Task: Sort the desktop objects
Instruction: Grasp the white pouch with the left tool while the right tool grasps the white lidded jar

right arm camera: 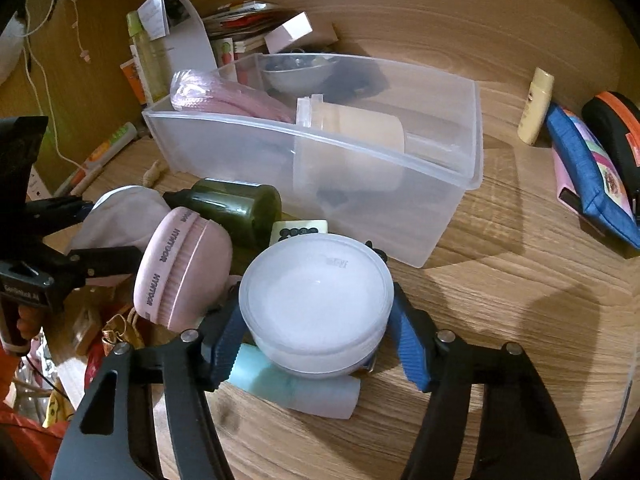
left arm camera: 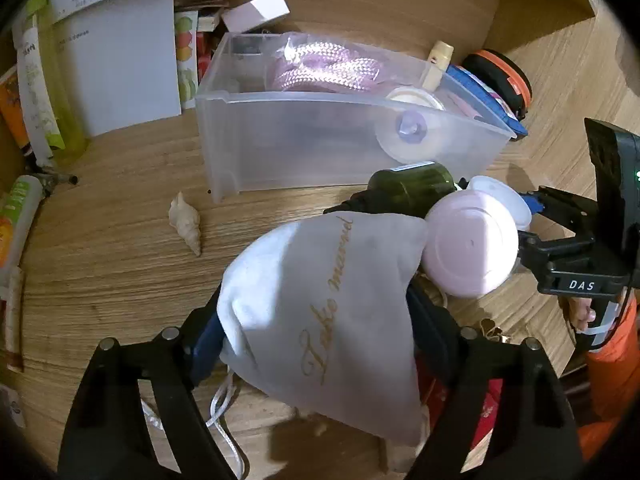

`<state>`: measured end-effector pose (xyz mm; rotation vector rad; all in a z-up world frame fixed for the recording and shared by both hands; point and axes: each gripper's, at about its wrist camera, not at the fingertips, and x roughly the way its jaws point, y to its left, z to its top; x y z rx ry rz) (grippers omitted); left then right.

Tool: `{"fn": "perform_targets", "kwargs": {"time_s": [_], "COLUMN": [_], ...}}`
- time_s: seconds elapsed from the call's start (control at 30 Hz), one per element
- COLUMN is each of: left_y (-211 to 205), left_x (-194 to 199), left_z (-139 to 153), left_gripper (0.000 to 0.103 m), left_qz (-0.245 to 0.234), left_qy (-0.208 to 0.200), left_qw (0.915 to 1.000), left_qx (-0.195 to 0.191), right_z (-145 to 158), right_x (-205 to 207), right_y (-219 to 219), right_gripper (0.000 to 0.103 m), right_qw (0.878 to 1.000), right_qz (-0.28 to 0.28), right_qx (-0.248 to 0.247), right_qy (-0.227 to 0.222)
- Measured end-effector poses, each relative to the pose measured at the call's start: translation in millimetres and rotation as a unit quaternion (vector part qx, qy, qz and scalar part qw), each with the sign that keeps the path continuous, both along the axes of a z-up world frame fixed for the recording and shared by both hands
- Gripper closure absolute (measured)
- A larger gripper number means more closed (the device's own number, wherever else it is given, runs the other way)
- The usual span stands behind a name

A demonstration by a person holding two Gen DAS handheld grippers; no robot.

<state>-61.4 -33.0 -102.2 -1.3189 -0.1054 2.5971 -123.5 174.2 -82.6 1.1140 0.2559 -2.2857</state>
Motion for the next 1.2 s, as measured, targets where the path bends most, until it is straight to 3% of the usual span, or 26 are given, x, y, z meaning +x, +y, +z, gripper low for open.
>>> {"fn": "perform_targets", "kwargs": {"time_s": [0.2,0.27,0.47,1.2], "left_y": [-3,-5,-21,-46], "left_x": [3,6,14,39], "left_z": [3,5,7,35], "left_gripper": [0.034,0.042,0.049,0.059], "left_qz": [0.003,0.007,0.030,0.083], "left_qy": [0.012,0.017,0.020,0.077], "left_qw": [0.9999,0.9998,0.9985,0.9910], "left_qx": [0.005,0.008,0.041,0.071], "right_z": [2,5,18,56], "right_x": [-1,0,7,31], "right_y": [6,8,14,29], "right_gripper": [0.040,0.040,0.040,0.040], "right_qw": [1.000,1.000,0.999,0.996], "right_qz": [-0.014,-0.017,-0.020,-0.033], "right_qx": [-0.004,-0.008,-0.021,-0.050], "right_qy": [0.000,0.002,0.014,0.059]}}
